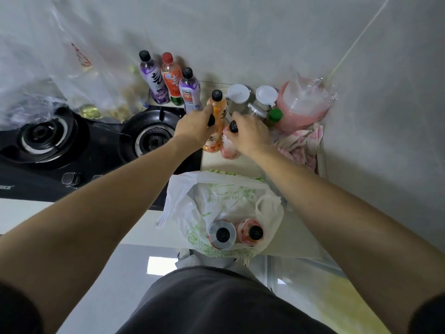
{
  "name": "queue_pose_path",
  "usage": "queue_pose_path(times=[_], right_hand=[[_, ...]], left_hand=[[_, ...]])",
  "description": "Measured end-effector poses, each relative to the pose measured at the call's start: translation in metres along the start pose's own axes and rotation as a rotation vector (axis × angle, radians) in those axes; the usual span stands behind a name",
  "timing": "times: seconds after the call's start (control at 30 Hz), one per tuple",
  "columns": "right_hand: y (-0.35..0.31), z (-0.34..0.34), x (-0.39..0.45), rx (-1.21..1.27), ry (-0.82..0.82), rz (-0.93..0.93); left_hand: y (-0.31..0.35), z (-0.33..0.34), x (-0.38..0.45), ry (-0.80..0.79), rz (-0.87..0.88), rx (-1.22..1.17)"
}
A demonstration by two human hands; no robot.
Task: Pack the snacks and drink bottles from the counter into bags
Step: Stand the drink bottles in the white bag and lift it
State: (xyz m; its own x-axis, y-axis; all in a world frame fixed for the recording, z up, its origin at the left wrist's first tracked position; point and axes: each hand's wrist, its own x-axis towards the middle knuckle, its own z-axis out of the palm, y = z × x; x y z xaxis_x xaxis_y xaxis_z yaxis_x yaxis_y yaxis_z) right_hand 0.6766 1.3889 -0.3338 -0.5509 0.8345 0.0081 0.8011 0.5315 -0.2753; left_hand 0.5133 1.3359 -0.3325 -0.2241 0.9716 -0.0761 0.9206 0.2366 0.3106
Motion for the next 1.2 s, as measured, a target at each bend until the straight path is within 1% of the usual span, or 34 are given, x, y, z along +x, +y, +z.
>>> queue_pose_path(times=[0.17,0.27,0.47,0.6,0.7,0.83,0.93,1.03,1.2], right_hand=[[0.005,-0.01,-0.025,0.13,0.089,-0.031],[0.007,-0.02,-0.047,0.21,0.154,-0.044],[0.007,-0.056,-0.105,0.331,0.209,-0.058],[0.003,-0.077,-0.144,0.349,0.26,-0.065],[0.0,-0.084,-0.167,0.367,0.268,-0.081],[0.004,-0.071,-0.186,0.364,0.239,-0.059],[0.01,-0.049,-0.193,0.377,0.161,-0.038],[0.017,-0.025,-0.198,0.38,0.072,-0.02],[0.026,-0.002,-0.196,0.338,-0.001,0.013]], left_hand=[[0.0,0.001,-0.031,0.118,0.1,-0.062],[0.001,-0.009,-0.051,0.187,0.137,-0.127],[0.023,-0.047,-0.104,0.274,0.209,-0.227],[0.041,-0.065,-0.141,0.284,0.213,-0.293],[0.051,-0.065,-0.168,0.263,0.212,-0.328],[0.053,-0.045,-0.189,0.188,0.181,-0.358],[0.052,-0.022,-0.197,0.114,0.15,-0.354],[0.05,0.001,-0.204,0.056,0.121,-0.284],[0.043,0.024,-0.201,0.001,0.123,-0.238]])
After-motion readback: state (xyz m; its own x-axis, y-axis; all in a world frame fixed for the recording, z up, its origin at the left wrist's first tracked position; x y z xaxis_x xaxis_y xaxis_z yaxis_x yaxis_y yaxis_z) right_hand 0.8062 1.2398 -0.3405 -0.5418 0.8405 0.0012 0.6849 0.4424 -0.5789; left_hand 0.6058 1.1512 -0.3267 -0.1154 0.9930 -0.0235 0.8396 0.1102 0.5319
